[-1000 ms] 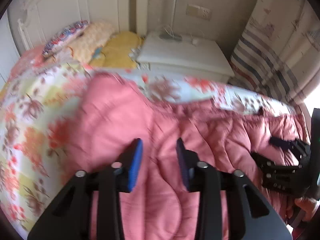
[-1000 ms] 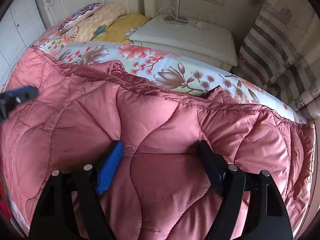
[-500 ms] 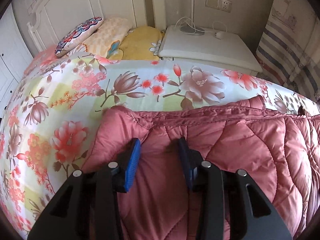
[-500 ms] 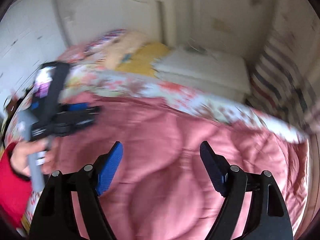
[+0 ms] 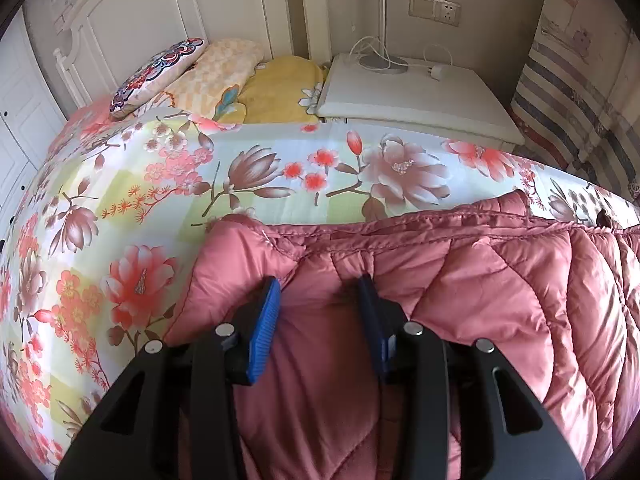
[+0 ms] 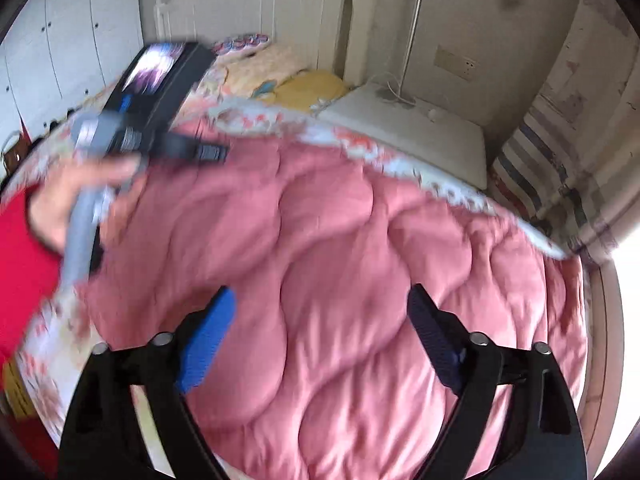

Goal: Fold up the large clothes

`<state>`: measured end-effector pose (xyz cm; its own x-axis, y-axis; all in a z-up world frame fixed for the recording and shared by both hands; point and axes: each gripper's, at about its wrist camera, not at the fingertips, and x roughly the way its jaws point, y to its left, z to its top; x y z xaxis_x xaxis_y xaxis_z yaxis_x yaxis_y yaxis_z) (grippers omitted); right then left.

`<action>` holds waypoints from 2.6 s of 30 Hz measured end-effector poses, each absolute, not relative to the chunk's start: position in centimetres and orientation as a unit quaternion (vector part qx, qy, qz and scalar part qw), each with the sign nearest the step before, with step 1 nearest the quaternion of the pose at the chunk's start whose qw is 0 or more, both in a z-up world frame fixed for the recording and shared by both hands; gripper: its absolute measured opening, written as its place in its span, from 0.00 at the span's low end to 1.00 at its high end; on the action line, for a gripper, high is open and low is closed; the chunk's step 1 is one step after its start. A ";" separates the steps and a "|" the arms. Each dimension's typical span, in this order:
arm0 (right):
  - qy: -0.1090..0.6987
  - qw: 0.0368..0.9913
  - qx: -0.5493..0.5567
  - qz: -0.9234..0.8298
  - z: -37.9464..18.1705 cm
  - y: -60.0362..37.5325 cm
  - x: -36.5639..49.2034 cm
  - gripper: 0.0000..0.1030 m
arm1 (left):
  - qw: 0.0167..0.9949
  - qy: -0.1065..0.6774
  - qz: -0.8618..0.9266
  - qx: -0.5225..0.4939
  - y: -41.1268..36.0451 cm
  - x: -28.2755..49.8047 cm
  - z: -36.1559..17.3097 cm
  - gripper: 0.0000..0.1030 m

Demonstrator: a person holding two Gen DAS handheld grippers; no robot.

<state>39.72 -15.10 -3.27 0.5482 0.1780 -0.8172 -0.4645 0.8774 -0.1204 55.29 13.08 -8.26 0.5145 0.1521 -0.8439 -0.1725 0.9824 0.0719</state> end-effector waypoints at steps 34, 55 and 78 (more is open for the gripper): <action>0.466 0.882 -0.072 0.020 -6.8 -26.5 33.9 0.96 | 0.896 0.438 0.067 0.044 4.8 38.2 -8.7 0.97; 0.460 0.845 0.160 0.222 -4.5 -36.7 32.3 0.96 | 0.898 0.429 0.014 0.092 -1.4 44.0 -2.6 0.91; 0.350 0.798 0.468 0.150 -9.8 -42.7 26.4 0.94 | 0.881 0.468 0.021 0.063 -3.3 48.8 -7.5 0.89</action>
